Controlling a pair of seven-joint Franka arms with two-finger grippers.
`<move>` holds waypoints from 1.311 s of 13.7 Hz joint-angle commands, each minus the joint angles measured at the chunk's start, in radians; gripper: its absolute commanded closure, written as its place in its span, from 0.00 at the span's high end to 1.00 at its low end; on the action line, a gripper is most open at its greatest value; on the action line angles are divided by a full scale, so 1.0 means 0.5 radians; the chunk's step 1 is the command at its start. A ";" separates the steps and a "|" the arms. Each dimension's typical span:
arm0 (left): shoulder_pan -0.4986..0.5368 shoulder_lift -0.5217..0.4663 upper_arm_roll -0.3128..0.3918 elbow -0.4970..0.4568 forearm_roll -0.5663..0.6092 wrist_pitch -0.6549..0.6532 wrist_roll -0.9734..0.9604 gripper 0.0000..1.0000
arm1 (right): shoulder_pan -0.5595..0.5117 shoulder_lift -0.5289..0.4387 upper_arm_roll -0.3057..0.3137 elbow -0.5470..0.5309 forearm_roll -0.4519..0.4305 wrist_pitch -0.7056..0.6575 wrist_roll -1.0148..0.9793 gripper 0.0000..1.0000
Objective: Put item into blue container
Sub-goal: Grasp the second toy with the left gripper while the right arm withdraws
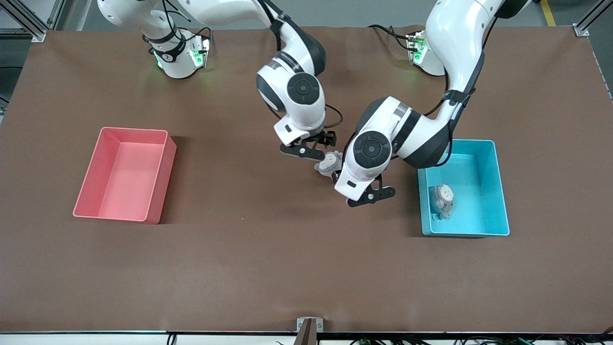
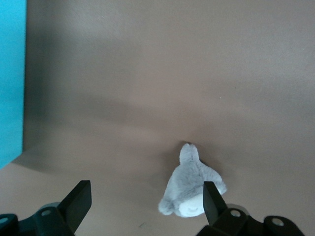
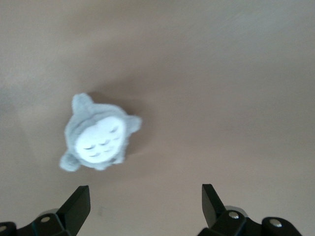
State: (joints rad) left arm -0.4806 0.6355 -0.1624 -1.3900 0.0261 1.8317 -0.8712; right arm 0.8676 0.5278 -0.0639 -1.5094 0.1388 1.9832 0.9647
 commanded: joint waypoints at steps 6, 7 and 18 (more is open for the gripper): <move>-0.057 -0.026 0.006 -0.251 0.012 0.306 -0.196 1.00 | -0.452 -0.855 0.030 -0.522 -0.090 -0.446 -0.633 1.00; -0.100 -0.010 0.006 -0.257 0.012 0.370 -0.260 1.00 | -0.559 -0.929 0.030 -0.522 -0.090 -0.539 -0.784 1.00; -0.162 0.094 -0.046 -0.447 -0.025 0.601 -0.163 1.00 | -1.634 -1.083 0.030 -0.378 -0.103 -0.742 -2.018 1.00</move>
State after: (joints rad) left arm -0.5686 0.7017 -0.1715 -1.5786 0.0258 2.1168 -0.9637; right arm 0.1000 -0.0040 -0.0755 -1.7228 0.1031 1.6123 -0.0210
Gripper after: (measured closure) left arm 0.000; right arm 0.000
